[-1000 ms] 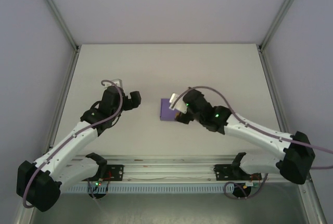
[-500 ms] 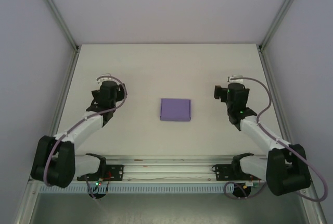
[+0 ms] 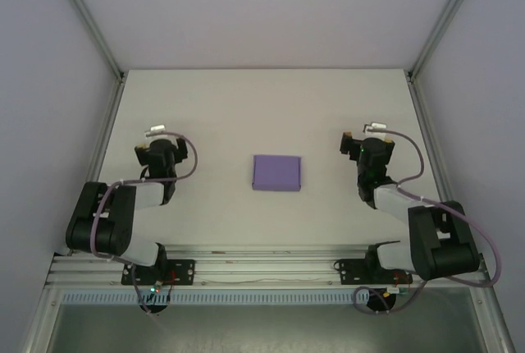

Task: Assemble paper box

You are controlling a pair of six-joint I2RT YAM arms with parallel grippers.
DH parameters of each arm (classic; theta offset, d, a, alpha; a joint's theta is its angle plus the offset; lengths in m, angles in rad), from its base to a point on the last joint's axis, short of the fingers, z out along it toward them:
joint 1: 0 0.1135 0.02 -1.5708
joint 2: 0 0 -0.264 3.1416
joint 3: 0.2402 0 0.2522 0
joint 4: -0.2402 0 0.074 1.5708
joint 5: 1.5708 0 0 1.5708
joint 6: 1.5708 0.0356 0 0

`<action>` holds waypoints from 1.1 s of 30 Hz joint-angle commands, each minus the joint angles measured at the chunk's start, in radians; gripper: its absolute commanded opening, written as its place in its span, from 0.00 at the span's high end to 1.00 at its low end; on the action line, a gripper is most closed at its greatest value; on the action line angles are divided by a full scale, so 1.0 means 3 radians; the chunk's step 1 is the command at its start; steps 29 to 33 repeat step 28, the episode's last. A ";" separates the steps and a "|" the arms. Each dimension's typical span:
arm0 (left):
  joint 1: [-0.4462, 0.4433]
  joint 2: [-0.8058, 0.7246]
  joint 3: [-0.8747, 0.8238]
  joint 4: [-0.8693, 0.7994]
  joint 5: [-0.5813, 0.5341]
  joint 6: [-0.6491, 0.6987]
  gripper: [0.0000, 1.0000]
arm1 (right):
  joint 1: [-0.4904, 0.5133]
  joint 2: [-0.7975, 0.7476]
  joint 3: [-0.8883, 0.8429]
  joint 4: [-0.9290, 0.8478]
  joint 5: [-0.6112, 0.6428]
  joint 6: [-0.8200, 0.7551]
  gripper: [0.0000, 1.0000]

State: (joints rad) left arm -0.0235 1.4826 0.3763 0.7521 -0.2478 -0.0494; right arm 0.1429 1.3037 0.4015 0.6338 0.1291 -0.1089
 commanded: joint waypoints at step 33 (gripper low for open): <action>0.0088 0.0099 -0.0205 0.0868 0.0228 0.0011 0.00 | -0.0617 0.0645 -0.0032 0.0628 -0.0605 0.0473 0.00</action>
